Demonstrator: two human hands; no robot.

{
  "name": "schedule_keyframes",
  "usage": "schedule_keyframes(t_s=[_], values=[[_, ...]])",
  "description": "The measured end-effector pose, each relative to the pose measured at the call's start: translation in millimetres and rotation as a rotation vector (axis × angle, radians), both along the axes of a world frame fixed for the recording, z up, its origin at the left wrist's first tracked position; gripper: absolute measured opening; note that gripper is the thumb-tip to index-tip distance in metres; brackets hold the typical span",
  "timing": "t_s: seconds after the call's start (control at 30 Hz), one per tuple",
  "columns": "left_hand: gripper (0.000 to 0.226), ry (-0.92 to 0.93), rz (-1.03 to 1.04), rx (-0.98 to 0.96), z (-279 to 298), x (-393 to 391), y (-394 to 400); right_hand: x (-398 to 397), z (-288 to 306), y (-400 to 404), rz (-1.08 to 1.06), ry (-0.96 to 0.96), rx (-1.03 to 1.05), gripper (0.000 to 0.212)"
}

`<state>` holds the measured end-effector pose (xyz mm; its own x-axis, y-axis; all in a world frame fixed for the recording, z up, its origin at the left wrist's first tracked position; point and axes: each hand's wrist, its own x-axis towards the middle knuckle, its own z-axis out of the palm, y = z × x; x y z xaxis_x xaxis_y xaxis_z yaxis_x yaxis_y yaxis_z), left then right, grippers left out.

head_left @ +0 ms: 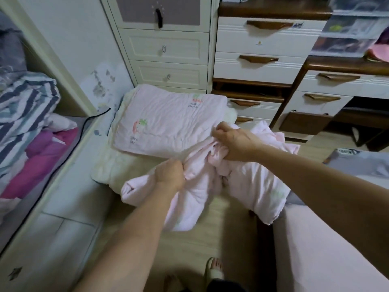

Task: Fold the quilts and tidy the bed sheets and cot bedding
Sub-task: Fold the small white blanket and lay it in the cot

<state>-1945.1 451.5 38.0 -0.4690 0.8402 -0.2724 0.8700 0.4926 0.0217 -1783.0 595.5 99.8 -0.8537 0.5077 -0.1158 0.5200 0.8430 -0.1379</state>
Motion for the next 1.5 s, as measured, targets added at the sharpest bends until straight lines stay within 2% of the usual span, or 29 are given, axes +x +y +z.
schedule_keyframes(t_s=[0.07,0.1,0.13,0.2,0.23,0.27,0.33,0.37,0.4,0.43,0.53,0.57,0.6,0.67,0.7,0.8,0.87,0.93,1.0,1.13,1.2,1.27,1.37,1.5], values=[[0.039,0.053,-0.003,-0.025,23.2,-29.5,-8.7,13.5,9.0,4.3,-0.042,-0.084,-0.003,0.091],[0.04,0.073,0.015,-0.007,40.8,-47.2,-12.2,19.4,17.7,11.0,-0.088,-0.146,0.019,0.104],[0.036,0.092,0.045,0.045,57.5,-64.9,-17.3,23.8,28.1,19.9,-0.152,-0.174,0.06,0.106],[0.028,0.114,0.115,0.257,77.5,-90.0,-35.0,30.2,43.7,28.7,-0.281,-0.071,0.143,0.088],[0.025,0.136,0.107,0.287,77.6,-89.2,-53.7,31.1,41.0,20.8,-0.313,-0.021,0.164,0.074],[0.026,0.132,0.059,0.218,67.9,-80.9,-75.8,31.5,29.6,3.5,-0.319,-0.042,0.151,0.056],[0.043,0.062,-0.053,-0.117,42.8,-54.4,-118.8,34.1,-5.5,-46.0,-0.246,-0.27,0.018,0.028],[0.046,0.057,-0.065,-0.263,38.7,-52.6,-133.8,33.3,-20.0,-69.7,-0.192,-0.35,-0.092,0.026],[0.043,0.097,-0.046,-0.272,43.4,-59.8,-131.9,29.4,-25.2,-79.8,-0.193,-0.359,-0.116,0.026],[0.037,0.161,-0.004,-0.243,53.3,-74.6,-131.2,18.5,-25.3,-85.5,-0.23,-0.288,-0.056,0.025],[0.024,0.298,0.095,0.049,59.1,-104.7,-142.8,-2.2,-23.6,-85.2,-0.292,-0.022,0.196,0.018],[0.022,0.256,0.088,0.029,47.5,-96.3,-162.5,2.0,-35.8,-99.6,-0.304,-0.044,0.202,0.019],[0.023,0.19,0.061,-0.07,32.4,-78.6,-185.4,8.8,-53.3,-115.3,-0.313,-0.103,0.189,0.023],[0.026,0.08,-0.005,-0.314,6.0,-56.7,-216.6,22.3,-69.7,-141.8,-0.214,-0.353,0.068,0.028],[0.026,0.147,-0.006,-0.322,3.8,-62.7,-219.7,22.7,-70.7,-146.6,-0.195,-0.384,0.03,0.026],[0.028,0.395,-0.013,-0.245,29.1,-97.0,-201.8,7.4,-43.4,-134.2,-0.365,-0.272,0.044,0.025],[0.033,0.378,0.051,-0.263,41.2,-104.1,-192.7,-3.9,-19.7,-130.2,-0.363,-0.278,0.132,0.02],[0.034,0.262,0.158,-0.286,46.4,-100.9,-183.6,-13.9,-0.7,-129.1,-0.369,-0.338,0.133,0.014],[0.034,0.154,0.247,-0.25,55.3,-97.0,-178.7,-23.7,13.7,-134.6,-0.391,-0.421,0.146,0.02],[0.033,0.029,0.336,-0.172,69.8,-104.3,-172.3,-33.4,24.1,-138.7,-0.542,-0.318,0.082,0.025],[0.029,0.064,0.308,-0.105,80.3,-112.1,-166.3,-35.5,32.6,-134.0,-0.686,-0.133,-0.044,0.026],[0.025,0.146,0.241,-0.003,95.1,-121.2,-153.4,-38.5,43.5,-123.0,-0.766,0.006,-0.072,0.027],[0.032,0.268,0.144,0.089,118.9,-136.0,-122.9,-42.3,54.7,-103.0,-0.734,0.035,-0.006,0.026],[0.034,0.347,0.113,0.183,145.3,-173.5,-66.1,-64.7,65.2,-64.0,-0.664,-0.069,0.237,0.02]])
